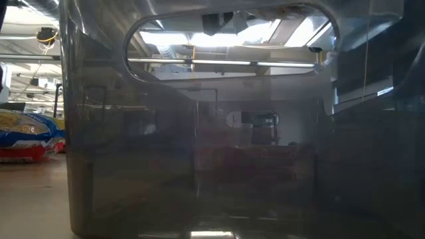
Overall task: Sort Maruchan noodles
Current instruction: Put the bottom right blue noodle pack into the black bin
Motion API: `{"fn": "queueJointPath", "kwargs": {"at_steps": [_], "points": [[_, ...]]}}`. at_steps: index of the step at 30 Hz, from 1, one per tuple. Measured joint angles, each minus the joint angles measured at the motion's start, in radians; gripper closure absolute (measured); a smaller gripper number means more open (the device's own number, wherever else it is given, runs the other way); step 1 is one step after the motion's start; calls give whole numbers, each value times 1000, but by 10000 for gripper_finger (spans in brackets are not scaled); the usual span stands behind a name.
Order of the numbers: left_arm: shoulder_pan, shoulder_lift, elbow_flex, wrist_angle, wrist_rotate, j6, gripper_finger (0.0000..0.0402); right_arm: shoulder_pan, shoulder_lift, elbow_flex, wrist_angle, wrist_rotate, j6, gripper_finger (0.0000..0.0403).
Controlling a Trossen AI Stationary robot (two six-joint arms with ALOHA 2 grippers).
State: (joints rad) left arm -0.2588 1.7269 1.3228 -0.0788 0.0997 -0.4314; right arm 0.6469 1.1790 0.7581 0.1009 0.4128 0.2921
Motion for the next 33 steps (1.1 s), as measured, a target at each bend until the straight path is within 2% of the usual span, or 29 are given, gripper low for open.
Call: {"fn": "queueJointPath", "kwargs": {"at_steps": [4,7,10,14,19,27,33], "points": [[-17,-47,2,-104,-23,61,314,22,-50,23,-138,-137,121,239],[-44,-72,2,-177,-61,137,318,73,-56,17,-166,-169,222,218],[-78,-75,2,-197,-106,223,320,127,-39,1,-173,-146,296,209],[-103,-57,27,-266,-147,233,321,181,8,-10,-179,-60,364,210],[-124,-18,155,-432,-231,285,326,199,68,-11,-181,-10,409,216],[-117,161,398,-705,-239,380,333,191,103,-12,-195,30,421,216],[-108,264,458,-765,-241,404,333,190,102,-12,-211,41,456,216]]}}
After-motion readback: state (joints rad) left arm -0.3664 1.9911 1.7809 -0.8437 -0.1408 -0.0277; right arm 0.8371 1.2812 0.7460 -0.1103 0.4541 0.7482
